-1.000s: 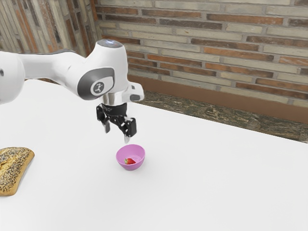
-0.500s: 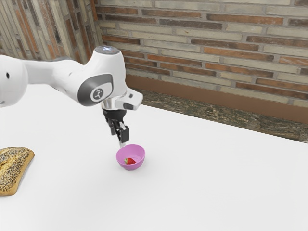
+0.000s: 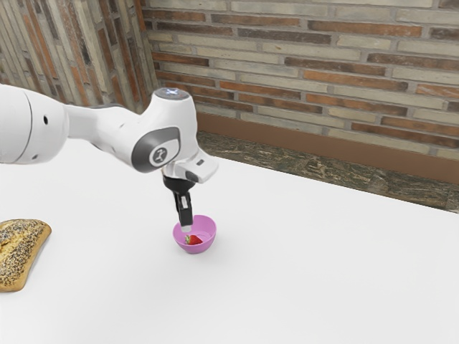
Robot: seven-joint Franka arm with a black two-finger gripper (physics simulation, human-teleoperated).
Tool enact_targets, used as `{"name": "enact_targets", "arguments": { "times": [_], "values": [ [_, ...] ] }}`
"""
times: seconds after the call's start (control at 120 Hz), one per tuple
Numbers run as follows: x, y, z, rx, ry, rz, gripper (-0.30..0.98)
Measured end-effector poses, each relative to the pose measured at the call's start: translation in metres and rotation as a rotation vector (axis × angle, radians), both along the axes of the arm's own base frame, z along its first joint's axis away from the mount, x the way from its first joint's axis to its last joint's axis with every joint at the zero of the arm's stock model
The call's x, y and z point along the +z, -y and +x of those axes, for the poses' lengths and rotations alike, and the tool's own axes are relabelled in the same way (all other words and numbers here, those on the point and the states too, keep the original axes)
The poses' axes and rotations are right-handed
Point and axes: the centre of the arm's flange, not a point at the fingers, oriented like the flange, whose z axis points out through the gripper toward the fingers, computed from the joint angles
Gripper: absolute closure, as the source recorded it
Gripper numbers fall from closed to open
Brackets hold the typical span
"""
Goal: Take strawberry from the bowl
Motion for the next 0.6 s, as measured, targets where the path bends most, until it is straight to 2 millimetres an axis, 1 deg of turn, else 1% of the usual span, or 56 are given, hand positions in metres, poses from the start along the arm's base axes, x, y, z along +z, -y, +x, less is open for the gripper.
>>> {"name": "enact_targets", "arguments": {
  "times": [0.083, 0.242, 0.4, 0.475, 0.6],
  "values": [
    [-0.009, 0.0, 0.002, -0.035, -0.013, -0.007, 0.22],
    [-0.031, -0.009, 0.021, -0.082, -0.028, -0.012, 0.22],
    [-0.042, -0.011, 0.025, -0.122, -0.034, -0.03, 0.22],
    [-0.053, -0.022, 0.028, -0.114, -0.042, -0.036, 0.22],
    [-0.061, -0.031, 0.031, -0.132, -0.04, -0.042, 0.22]
  ]
}}
